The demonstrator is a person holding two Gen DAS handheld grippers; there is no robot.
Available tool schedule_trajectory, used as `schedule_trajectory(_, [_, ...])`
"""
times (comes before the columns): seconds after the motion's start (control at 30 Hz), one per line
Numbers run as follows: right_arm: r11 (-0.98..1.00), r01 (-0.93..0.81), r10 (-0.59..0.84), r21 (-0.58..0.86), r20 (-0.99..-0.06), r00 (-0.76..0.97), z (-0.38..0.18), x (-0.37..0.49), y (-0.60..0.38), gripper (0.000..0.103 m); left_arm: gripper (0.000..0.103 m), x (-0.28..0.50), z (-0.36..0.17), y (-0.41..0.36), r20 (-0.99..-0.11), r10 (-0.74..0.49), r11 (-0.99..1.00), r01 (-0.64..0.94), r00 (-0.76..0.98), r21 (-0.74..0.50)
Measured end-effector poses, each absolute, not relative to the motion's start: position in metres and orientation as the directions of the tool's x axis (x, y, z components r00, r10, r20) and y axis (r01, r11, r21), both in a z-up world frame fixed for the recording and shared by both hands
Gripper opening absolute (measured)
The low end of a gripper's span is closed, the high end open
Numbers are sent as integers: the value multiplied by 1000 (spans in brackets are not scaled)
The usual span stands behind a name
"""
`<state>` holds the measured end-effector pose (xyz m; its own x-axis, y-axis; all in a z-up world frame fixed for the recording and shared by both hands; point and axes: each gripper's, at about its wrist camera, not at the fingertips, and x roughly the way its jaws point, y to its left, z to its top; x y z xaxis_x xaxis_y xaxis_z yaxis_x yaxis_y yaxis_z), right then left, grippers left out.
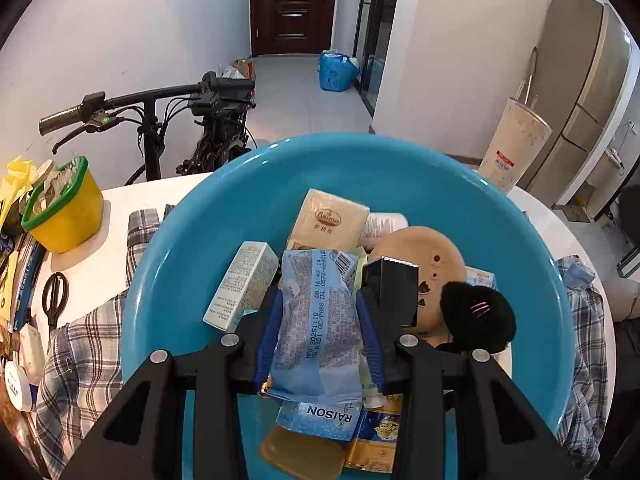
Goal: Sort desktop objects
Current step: 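Lower the left gripper into the basin and open it to drop the packet, then move the right tool down to the blue wipes packet on the shirt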
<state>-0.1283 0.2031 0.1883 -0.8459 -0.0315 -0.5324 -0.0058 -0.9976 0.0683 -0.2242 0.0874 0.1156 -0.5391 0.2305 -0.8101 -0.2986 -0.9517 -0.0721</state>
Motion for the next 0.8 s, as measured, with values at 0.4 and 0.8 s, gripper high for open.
schedule_trajectory(0.4, [-997, -15, -26, 74, -522, -852, 191, -126, 206, 33, 90, -218, 143, 74, -728, 300, -948, -281, -616, -152])
schedule_trajectory(0.8, [-997, -24, -19, 74, -526, -850, 190, -126, 212, 33, 90, -207, 166, 62, -673, 279, -957, -254, -685, -138])
